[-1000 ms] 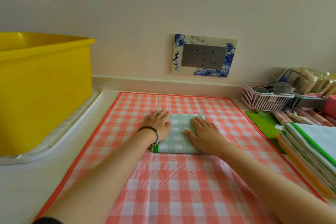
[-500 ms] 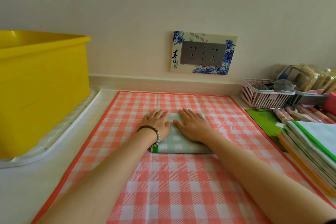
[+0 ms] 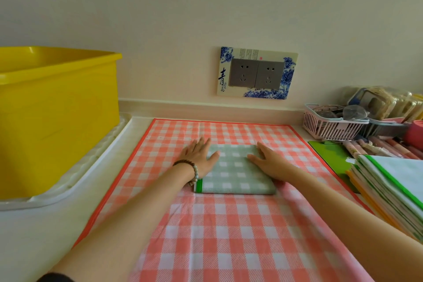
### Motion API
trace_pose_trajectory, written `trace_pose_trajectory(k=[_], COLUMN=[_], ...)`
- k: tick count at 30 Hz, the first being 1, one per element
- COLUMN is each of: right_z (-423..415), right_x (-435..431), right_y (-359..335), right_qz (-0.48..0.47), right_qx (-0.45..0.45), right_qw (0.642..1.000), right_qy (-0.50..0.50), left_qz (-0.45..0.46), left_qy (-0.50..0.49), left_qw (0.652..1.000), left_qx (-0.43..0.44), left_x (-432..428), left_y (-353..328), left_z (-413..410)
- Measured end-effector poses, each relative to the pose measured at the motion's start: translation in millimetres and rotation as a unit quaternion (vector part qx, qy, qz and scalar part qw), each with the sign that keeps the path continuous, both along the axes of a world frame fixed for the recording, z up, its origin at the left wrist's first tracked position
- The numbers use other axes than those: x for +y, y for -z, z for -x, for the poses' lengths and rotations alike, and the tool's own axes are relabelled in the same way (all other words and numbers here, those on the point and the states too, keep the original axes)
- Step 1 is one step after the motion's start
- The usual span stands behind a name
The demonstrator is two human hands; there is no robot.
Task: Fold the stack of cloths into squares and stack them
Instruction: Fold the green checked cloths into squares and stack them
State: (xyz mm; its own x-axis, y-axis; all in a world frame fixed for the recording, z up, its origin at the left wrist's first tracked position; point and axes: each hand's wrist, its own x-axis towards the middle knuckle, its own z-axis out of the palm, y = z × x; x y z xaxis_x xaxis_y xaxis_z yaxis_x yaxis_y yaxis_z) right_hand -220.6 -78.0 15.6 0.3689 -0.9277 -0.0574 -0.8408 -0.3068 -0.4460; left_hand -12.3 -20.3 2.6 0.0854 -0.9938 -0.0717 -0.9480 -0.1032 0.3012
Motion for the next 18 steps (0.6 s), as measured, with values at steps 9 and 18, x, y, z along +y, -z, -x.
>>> trace_pose_trajectory(k=[9,18], right_z=[30.3,5.8], right_x=[10.5,13.7], right_y=[-22.0,-30.2], right_qz=[-0.099,-0.181], right_qx=[-0.110,-0.140], right_qw=[0.988,0.962], right_qy=[0.052,0.148], left_qz=[-0.043,-0.020], left_qy=[-0.014,-0.037], left_qw=[0.999,0.996], left_qx=[-0.020,-0.073], left_x=[40.1,50.1], left_y=[5.3,3.6], left_z=[-13.2,-3.1])
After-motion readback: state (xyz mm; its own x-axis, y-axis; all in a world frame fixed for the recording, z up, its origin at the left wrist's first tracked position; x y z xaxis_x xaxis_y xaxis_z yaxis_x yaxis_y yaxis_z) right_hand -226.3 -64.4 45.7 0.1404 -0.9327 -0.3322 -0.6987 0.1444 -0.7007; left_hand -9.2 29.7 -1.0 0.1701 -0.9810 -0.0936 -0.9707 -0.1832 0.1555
